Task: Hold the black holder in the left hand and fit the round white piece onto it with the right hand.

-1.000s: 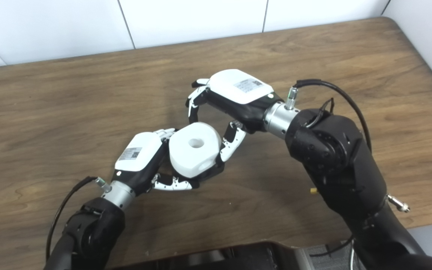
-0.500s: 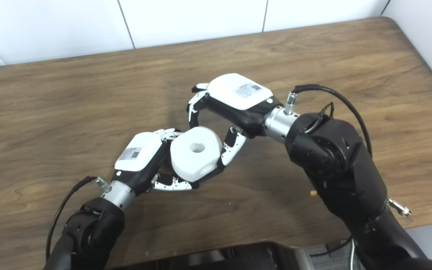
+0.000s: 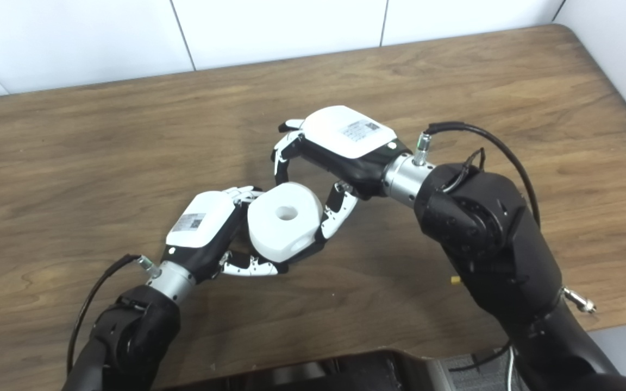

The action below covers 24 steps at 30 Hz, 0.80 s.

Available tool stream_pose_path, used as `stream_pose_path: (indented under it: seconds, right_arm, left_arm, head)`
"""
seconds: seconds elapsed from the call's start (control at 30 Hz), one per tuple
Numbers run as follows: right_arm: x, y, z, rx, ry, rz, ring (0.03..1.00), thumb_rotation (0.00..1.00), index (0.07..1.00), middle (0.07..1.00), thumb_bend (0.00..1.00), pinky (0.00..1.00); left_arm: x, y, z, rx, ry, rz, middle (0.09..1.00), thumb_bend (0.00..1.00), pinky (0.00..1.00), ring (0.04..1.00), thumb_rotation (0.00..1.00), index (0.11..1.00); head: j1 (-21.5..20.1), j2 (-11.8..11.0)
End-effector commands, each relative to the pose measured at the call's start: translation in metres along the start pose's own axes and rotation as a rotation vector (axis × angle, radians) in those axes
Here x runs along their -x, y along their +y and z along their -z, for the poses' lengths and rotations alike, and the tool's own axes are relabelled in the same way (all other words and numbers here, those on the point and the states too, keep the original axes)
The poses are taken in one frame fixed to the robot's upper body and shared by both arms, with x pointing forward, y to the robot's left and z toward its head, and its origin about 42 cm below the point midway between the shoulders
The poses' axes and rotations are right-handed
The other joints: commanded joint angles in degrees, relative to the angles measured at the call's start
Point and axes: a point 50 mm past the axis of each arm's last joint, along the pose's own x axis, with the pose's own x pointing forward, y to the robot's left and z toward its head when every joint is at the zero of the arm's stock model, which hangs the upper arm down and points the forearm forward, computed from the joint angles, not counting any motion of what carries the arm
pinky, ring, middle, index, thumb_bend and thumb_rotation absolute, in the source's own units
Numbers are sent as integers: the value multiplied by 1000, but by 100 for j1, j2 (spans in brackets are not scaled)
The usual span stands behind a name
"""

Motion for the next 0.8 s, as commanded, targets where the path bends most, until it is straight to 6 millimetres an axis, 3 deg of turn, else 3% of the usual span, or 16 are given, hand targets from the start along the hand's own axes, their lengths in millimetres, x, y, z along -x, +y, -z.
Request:
stream_pose_path:
  seconds: [0.0,0.77]
  right_arm:
    - [2,-13,-5,46,-35,77,919,136,481,787,526,870]
    - [1,-5,-11,35,-65,72,900,133,482,790,525,850]
  left_arm:
    - [4,-12,6,24,41,83,807,519,870,882,53,486]
    - [5,-11,5,29,36,81,804,519,867,883,52,486]
  head:
    - [-7,9]
    - [-46,34]
